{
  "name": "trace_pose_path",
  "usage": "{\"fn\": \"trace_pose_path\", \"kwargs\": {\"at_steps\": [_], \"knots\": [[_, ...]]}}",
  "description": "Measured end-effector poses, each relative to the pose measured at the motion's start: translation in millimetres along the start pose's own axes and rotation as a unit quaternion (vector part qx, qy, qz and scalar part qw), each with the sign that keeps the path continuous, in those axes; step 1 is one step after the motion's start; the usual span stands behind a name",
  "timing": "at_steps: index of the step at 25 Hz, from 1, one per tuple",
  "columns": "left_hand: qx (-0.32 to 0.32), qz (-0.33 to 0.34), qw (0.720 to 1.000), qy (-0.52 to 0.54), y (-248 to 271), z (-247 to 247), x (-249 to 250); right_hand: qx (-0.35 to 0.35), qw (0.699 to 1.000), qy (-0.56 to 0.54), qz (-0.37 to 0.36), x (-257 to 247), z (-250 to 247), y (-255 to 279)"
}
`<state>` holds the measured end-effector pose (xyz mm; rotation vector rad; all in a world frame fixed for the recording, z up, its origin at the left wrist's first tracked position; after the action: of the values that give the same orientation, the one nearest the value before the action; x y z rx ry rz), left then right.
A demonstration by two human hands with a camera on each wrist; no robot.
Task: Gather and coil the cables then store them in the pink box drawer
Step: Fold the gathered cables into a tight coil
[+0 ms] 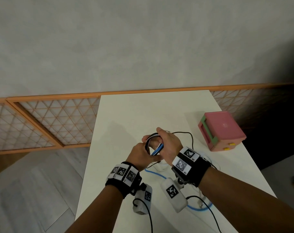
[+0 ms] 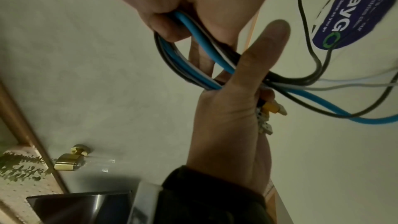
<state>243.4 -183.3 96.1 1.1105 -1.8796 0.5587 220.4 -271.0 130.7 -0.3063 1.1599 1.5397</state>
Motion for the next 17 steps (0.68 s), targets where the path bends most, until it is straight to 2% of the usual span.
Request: {"fn": "trace_pose_path", "kwargs": {"at_steps": [3,5,8,10,12,14,17], "knots": [[0.013,-0.017,0.999,-0.029,-2,-2,-1,0.018,0.999,0.03,-0.025,-7,-1,0],[0.02,0.002,0.999,-0.025,-3,-3,9,0.052,0.997,0.058,-0.026,-8,-6,0],[0.024,0.037,0.999,-0.003,-3,-4,20,0.11,0.978,0.17,-0.052,-14,-10,1],[0.021,0.032,0.999,-0.003,-3,-2,20,0.098,0.964,0.228,-0.099,-23,-2,5],[0.013,0.004,1.0,0.009,-1,1,16,0.068,0.97,0.207,-0.108,-28,2,10],[0.018,-0.003,0.999,0.032,2,4,18,0.043,0.982,0.164,-0.077,-24,3,7],[0.031,0.044,0.994,0.095,8,4,37,0.101,0.984,0.141,-0.033,-16,-11,-6]]}}
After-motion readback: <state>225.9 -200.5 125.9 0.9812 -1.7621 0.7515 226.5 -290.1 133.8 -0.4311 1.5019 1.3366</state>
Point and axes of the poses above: each hand's wrist, its own y-axis away from the middle knuckle, its own z-axis out of the palm, x = y × z, the point moved 9 cm from there along -y, towards the middle knuckle, and after that the axes turned 13 degrees about z, right-handed, at the moved point
